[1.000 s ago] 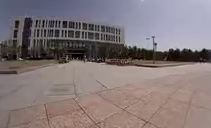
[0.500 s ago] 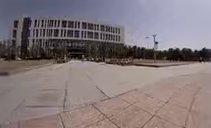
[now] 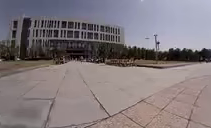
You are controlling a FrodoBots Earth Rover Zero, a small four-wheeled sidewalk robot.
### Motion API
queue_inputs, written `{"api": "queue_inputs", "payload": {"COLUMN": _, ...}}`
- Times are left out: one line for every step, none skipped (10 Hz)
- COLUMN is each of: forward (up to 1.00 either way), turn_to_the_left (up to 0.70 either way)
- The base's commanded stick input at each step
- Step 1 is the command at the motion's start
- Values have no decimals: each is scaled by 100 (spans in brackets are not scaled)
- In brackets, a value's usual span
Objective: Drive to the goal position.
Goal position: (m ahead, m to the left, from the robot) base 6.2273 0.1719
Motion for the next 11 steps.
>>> {"api": "queue_inputs", "payload": {"forward": 100, "turn_to_the_left": 0}}
{"api": "queue_inputs", "payload": {"forward": 100, "turn_to_the_left": 39}}
{"api": "queue_inputs", "payload": {"forward": 100, "turn_to_the_left": 13}}
{"api": "queue_inputs", "payload": {"forward": 100, "turn_to_the_left": 0}}
{"api": "queue_inputs", "payload": {"forward": 100, "turn_to_the_left": 1}}
{"api": "queue_inputs", "payload": {"forward": 100, "turn_to_the_left": 10}}
{"api": "queue_inputs", "payload": {"forward": 100, "turn_to_the_left": 32}}
{"api": "queue_inputs", "payload": {"forward": 100, "turn_to_the_left": 12}}
{"api": "queue_inputs", "payload": {"forward": 100, "turn_to_the_left": 0}}
{"api": "queue_inputs", "payload": {"forward": 100, "turn_to_the_left": 0}}
{"api": "queue_inputs", "payload": {"forward": 100, "turn_to_the_left": 0}}
